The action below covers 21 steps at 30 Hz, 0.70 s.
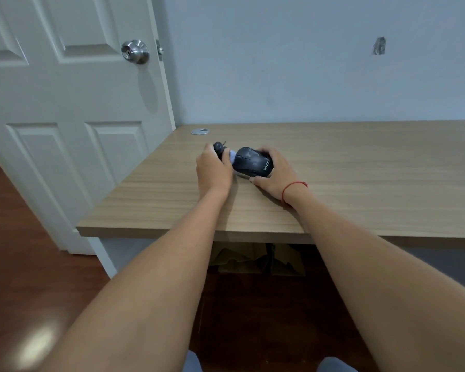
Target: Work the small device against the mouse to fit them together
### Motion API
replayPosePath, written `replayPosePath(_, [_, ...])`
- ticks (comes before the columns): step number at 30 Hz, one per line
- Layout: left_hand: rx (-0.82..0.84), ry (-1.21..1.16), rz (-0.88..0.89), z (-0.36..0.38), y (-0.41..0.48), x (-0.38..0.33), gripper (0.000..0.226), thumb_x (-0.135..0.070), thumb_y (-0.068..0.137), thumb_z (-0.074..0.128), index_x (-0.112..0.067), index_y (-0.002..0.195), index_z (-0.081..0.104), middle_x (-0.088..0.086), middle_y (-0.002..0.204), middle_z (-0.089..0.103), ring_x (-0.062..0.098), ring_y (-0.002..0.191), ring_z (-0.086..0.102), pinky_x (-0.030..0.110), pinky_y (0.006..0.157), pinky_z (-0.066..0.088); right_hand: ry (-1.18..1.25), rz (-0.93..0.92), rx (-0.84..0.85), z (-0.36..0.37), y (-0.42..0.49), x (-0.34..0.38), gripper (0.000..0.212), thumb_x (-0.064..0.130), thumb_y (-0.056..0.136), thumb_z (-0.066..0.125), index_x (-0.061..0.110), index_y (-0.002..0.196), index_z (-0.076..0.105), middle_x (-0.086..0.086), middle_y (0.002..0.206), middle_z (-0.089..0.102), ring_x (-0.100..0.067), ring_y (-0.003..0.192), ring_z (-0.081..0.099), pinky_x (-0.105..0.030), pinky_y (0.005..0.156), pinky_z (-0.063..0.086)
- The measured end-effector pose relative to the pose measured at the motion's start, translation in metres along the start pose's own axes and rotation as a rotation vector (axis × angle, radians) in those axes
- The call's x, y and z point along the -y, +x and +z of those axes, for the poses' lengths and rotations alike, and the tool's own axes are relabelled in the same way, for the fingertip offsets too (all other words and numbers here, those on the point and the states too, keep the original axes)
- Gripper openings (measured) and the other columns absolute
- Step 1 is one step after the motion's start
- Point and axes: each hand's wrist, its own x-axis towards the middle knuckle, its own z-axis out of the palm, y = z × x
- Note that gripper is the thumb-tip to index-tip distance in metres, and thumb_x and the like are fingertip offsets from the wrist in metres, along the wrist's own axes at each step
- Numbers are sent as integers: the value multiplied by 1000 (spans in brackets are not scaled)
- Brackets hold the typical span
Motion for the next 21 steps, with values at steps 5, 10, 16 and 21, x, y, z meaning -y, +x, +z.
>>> replayPosePath(5, [37, -109, 62, 1, -3, -6, 27, -27, 92, 58, 0, 85, 56, 13, 80, 64, 28, 78, 60, 33, 69, 47, -2, -19, -11, -1, 0, 0, 65, 6, 74, 76, 11, 132, 47, -9, 132, 55, -24, 121, 51, -22, 96, 36])
replayPosePath(10, [57, -12, -41, 1, 1, 3, 22, -24, 89, 59, -3, 82, 56, 20, 88, 66, 35, 86, 60, 29, 66, 39, -5, -10, -12, -2, 1, -2, 66, 5, 74, 76, 9, 133, 46, -12, 133, 53, -26, 122, 51, -21, 96, 35])
replayPosePath(16, [62, -116, 121, 1, -4, -8, 25, -26, 91, 60, -3, 81, 55, 13, 76, 64, 28, 73, 60, 36, 68, 50, -3, 5, -14, -2, 1, -1, 67, 5, 75, 75, 8, 134, 46, -12, 133, 54, -26, 122, 51, -20, 95, 34])
replayPosePath(21, [91, 26, 3, 3, 1, 4, 24, -25, 89, 59, -7, 76, 49, 17, 81, 61, 34, 79, 59, 35, 66, 45, -5, 16, -15, -2, 2, -1, 67, 5, 75, 75, 10, 135, 45, -12, 133, 53, -26, 123, 50, -20, 95, 33])
